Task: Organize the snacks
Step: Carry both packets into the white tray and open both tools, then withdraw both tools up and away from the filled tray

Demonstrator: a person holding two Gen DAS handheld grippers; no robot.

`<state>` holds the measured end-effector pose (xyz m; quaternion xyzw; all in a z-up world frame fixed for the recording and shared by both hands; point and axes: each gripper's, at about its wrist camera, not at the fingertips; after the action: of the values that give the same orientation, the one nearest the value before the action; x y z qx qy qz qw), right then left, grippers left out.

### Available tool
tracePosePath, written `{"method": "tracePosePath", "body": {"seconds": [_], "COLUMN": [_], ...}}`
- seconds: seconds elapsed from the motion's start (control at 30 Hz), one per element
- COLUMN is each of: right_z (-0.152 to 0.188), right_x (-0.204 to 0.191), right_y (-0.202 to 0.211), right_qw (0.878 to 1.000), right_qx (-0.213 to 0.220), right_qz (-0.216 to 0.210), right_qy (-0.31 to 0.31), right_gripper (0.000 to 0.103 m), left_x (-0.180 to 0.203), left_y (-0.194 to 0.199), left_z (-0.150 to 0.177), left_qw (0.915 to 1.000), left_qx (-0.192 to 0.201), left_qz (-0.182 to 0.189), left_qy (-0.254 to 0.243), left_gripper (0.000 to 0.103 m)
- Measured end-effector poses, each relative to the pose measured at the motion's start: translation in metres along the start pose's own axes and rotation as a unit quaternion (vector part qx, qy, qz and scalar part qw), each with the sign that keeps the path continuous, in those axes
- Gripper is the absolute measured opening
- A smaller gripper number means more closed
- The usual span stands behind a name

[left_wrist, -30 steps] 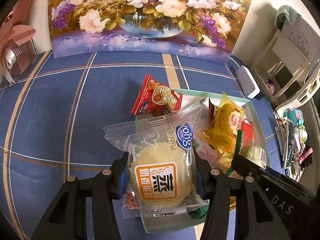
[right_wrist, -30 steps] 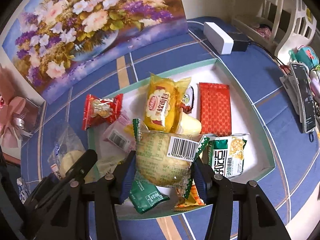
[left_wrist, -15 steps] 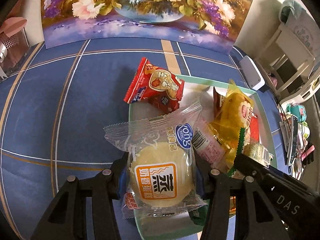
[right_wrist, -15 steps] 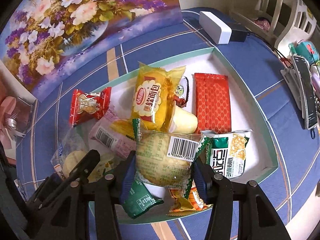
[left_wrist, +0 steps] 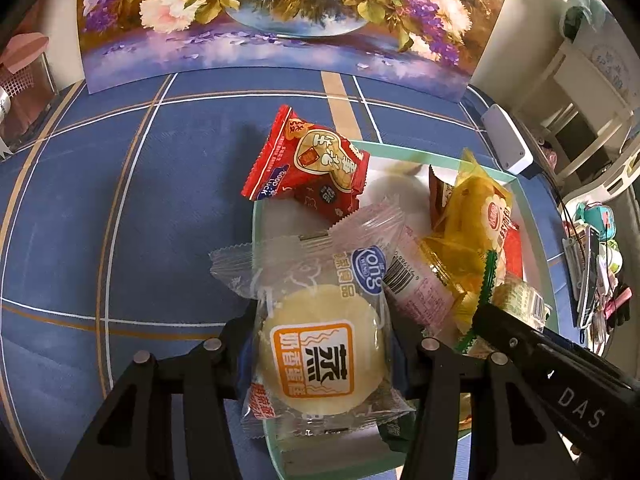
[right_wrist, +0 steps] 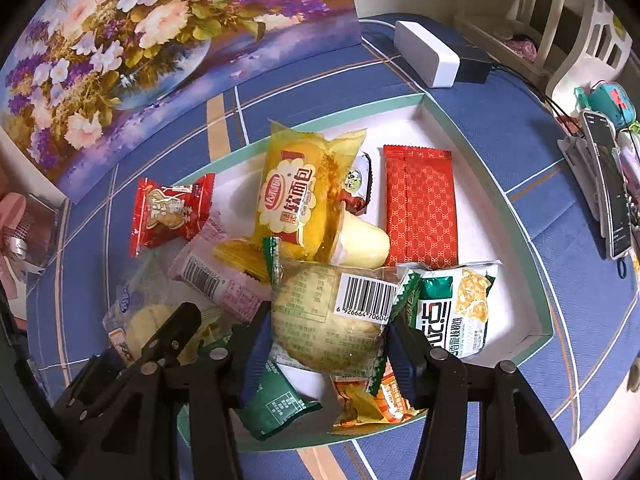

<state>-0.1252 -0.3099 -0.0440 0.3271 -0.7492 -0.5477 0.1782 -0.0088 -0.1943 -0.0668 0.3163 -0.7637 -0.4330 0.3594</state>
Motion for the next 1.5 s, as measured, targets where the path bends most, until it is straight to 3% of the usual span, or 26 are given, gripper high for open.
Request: {"method": "tracePosePath", "body": {"seconds": [0.2, 0.4, 0.77, 1.07, 1.27, 1.33, 1.5], "right_z": [0.000, -0.002, -0.005, -0.005, -0.003, -0.003, -0.003], "right_x": [0.001, 0.005, 0.004, -0.003, -0.025, -0.030, -0.042], "right_y": [0.002, 0.015, 0.048, 0.049, 0.050, 0.051, 0.052], "right_qw": [1.000, 1.000, 0.998, 0.998, 0.997, 0.997, 0.996], "right_qx": [0.000, 0.016, 0.060, 0.061, 0.061, 0.063, 0.066], "right_qz": [0.000, -0.003, -0.009, -0.007, -0.006, -0.006, -0.001], "right_qy": [-0.003, -0.006, -0.008, 0.005, 0.040, 0.049, 0.065], "right_gripper": [0.057, 0.058, 0.058, 0.058, 0.062, 0.065, 0.074], "left_x": [-0.001, 0.000, -0.006, -0.040, -0.076, -0.086, -0.108], "left_y": [0.001, 0.010, 0.042, 0.063, 0.075, 0.079, 0.092], "left_z": [-0.002, -0.003, -0.011, -0.020, -0.027, -0.028, -0.029], "left_qw": [0.9999, 0.9998, 0.9993, 0.9964, 0.9899, 0.9869, 0.9814], "left_qx": [-0.013, -0.007, 0.005, 0.031, 0.051, 0.058, 0.072], "left_qz": [0.005, 0.009, 0.019, -0.027, -0.088, -0.106, -0.117], "left_qy": [0.008, 0.014, 0.030, 0.073, 0.098, 0.107, 0.134], "left_gripper": [0.057, 0.065, 0.066, 0.066, 0.067, 0.080, 0.082]}}
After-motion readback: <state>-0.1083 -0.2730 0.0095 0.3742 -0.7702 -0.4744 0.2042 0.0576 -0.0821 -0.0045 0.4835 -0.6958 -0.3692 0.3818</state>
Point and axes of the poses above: each gripper's, at about its wrist camera, not at the fingertips, and y roughly against the way its jaws point, x to its right, z to its underside, and after that the axes turned 8 degrees about y, right-handed
